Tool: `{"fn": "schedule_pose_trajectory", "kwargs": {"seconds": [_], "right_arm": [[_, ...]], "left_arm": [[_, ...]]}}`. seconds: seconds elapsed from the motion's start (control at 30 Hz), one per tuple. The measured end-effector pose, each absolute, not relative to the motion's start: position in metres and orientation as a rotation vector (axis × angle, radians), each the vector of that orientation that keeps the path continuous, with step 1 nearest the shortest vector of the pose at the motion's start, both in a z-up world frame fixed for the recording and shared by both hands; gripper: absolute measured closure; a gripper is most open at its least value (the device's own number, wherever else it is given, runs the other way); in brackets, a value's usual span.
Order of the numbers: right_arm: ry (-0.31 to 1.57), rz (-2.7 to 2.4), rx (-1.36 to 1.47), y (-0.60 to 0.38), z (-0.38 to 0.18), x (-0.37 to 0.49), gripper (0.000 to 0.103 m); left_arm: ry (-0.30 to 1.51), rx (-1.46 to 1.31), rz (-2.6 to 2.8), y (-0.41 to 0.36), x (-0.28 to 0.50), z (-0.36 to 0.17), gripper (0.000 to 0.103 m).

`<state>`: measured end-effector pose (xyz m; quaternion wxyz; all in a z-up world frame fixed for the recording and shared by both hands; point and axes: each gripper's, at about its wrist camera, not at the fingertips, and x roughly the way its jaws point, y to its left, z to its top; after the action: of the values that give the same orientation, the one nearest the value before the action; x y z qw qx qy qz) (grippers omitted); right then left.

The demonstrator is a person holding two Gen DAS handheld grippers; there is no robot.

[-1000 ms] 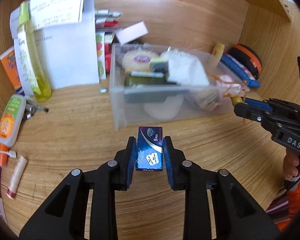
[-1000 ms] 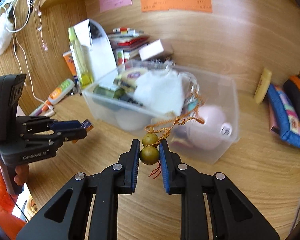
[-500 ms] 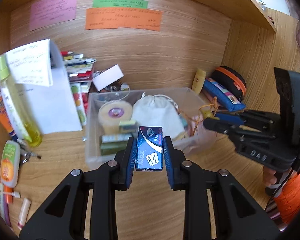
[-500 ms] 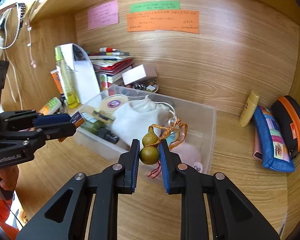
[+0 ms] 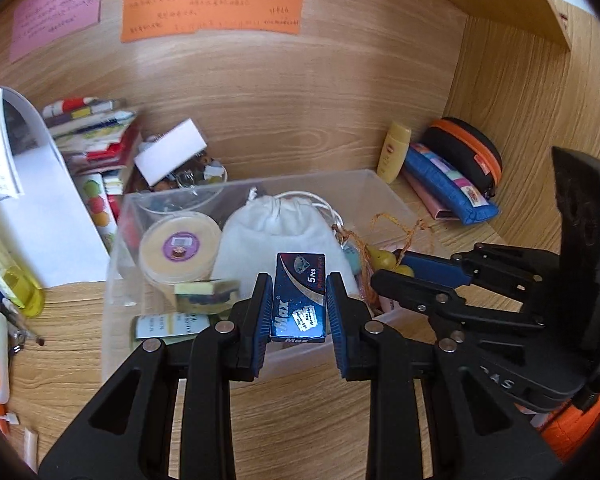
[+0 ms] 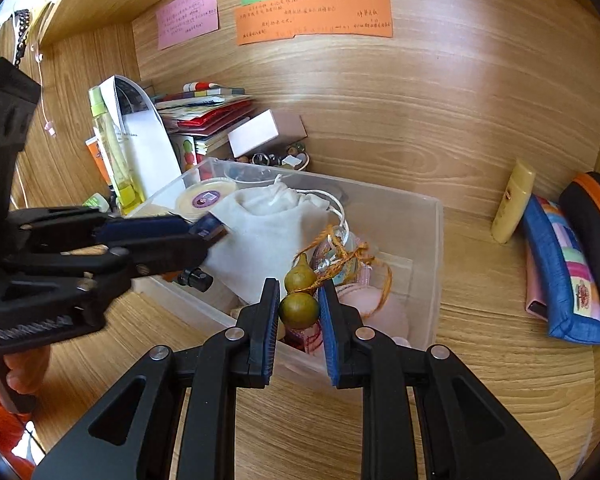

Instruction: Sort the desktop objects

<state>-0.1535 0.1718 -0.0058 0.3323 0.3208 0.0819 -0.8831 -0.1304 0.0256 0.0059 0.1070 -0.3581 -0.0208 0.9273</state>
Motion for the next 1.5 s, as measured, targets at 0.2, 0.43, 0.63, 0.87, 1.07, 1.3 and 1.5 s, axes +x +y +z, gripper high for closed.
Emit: {"fn": "schedule_pose_trajectory", "kwargs": {"seconds": [0.2,0.43,0.63,0.87,1.07,1.3,1.5], "right_arm": [[0.226,-2.293,0.839,0.171,-0.006,-0.153,0.084],[0.229,-2.299,0.825,0.172,-0.006,-0.152,0.075],[0.232,-2.308,0.836,0.172,-0.002,-0.150,0.074],[0.261,-2.355,0.793,0.178,0.009,-0.131,0.047],[0.277,-2.412,0.758,0.184,0.014,-0.114,0.016],[0.267,-2.447,0.721,0.192,0.021,-0.099,0.003],[0.234,-2.458,0.709,0.200,0.024,-0.091,0.002]], "left_arm": [[-0.043,-1.099,2.732,0.027,-0.136,-0.002,0.075],[-0.054,-1.069,2.739,0.026,-0.130,0.001,0.065],[-0.075,-1.021,2.759,0.022,-0.120,0.009,0.055],[-0.114,-0.969,2.787,0.010,-0.104,0.019,0.042],[-0.111,-0.937,2.849,0.002,-0.086,0.023,0.024],[-0.097,-0.924,2.901,-0.002,-0.065,0.027,0.007],[-0.046,-0.939,2.947,0.002,-0.052,0.024,0.007]]}}
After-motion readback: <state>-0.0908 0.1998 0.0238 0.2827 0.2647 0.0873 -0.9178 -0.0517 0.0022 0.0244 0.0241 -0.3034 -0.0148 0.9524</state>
